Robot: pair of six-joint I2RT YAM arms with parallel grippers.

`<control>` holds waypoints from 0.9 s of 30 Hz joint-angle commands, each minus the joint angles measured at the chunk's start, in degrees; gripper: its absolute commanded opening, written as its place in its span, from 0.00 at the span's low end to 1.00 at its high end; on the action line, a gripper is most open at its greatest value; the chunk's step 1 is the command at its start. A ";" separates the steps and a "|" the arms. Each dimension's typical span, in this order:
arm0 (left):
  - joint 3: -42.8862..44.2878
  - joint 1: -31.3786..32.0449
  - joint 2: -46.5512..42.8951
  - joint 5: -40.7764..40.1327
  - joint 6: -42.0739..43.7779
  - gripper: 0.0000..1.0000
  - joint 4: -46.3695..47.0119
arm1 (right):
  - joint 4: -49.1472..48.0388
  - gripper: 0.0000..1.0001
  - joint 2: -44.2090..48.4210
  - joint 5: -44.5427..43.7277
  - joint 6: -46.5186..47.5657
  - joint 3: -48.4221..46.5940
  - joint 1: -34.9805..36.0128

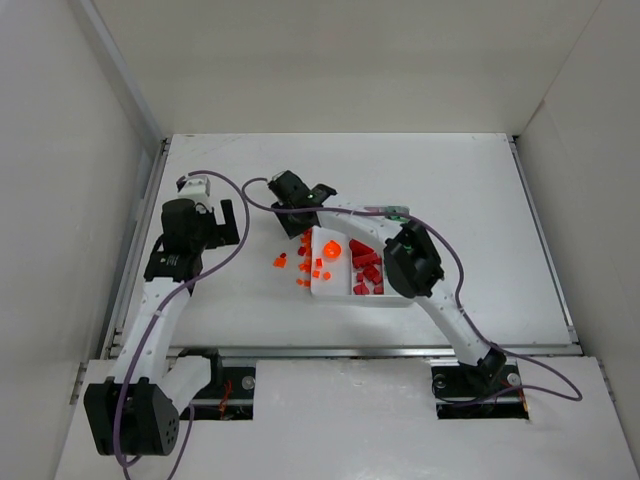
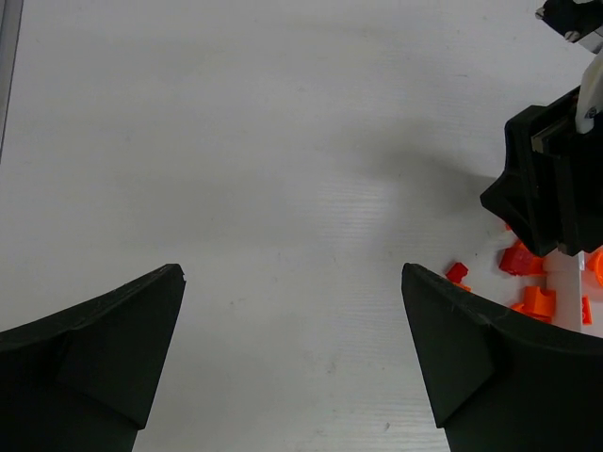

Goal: Sort the legos into containers by color

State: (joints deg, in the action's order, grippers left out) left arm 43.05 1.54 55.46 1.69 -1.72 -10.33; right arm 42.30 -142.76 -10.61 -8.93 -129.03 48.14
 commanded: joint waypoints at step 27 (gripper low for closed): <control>-0.95 2.68 -3.78 -2.48 1.89 1.00 2.59 | 1.99 0.51 -0.94 -16.99 0.05 -3.24 3.36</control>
State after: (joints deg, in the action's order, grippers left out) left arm 42.65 3.79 53.06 -0.34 -0.16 -9.65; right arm 44.05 -142.85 -25.87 -9.37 -129.47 51.35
